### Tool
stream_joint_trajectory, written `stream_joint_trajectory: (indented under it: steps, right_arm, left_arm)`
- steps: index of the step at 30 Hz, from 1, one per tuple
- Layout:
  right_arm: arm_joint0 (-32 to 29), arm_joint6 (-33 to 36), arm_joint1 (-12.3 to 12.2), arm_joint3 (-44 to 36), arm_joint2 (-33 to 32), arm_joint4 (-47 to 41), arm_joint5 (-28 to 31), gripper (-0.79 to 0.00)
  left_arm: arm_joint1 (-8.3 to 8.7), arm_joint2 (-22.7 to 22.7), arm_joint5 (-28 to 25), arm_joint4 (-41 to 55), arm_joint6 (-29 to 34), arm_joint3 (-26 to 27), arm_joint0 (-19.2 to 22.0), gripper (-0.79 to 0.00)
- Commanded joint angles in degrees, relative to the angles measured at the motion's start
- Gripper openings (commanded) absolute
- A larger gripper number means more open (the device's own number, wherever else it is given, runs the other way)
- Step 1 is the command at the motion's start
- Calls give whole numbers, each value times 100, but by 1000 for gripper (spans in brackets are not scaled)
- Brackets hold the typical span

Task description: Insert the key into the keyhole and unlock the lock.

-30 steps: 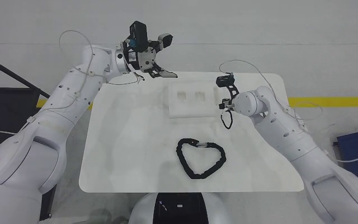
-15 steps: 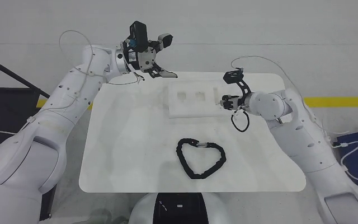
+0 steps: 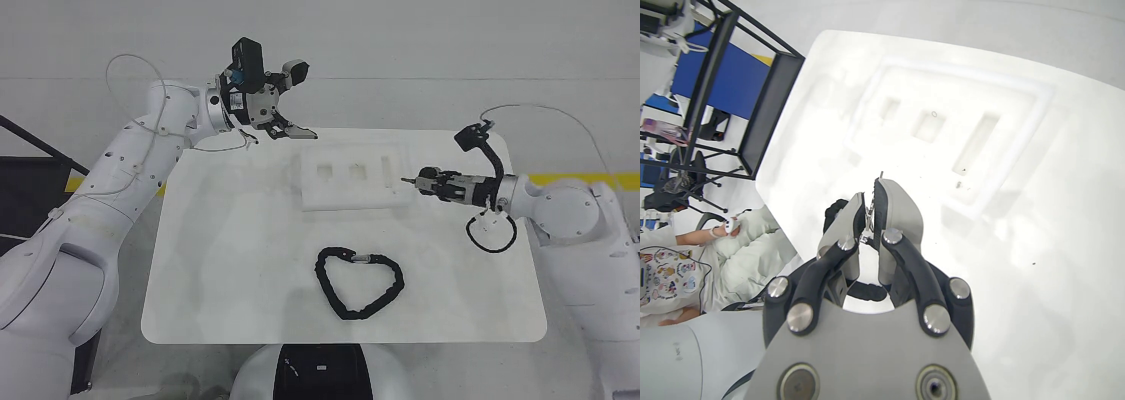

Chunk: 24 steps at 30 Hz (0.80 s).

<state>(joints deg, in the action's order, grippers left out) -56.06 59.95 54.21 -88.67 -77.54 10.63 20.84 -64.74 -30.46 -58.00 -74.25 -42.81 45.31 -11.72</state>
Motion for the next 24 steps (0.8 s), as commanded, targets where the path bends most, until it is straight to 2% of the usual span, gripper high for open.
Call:
stream_joint_trajectory:
  steps: [1,11,24]
  right_arm:
    - [-146,-54,-36,12,-226,-229,182,-785]
    - [-861,-702,-146,-80,-997,-645,571,-785]
    - [-1021,-843,-164,-35,-1073,-906,624,-785]
  left_arm:
    - [0,0,0,0,0,0,0,0]
    - [0,0,0,0,0,0,0,0]
    - [0,0,0,0,0,0,0,0]
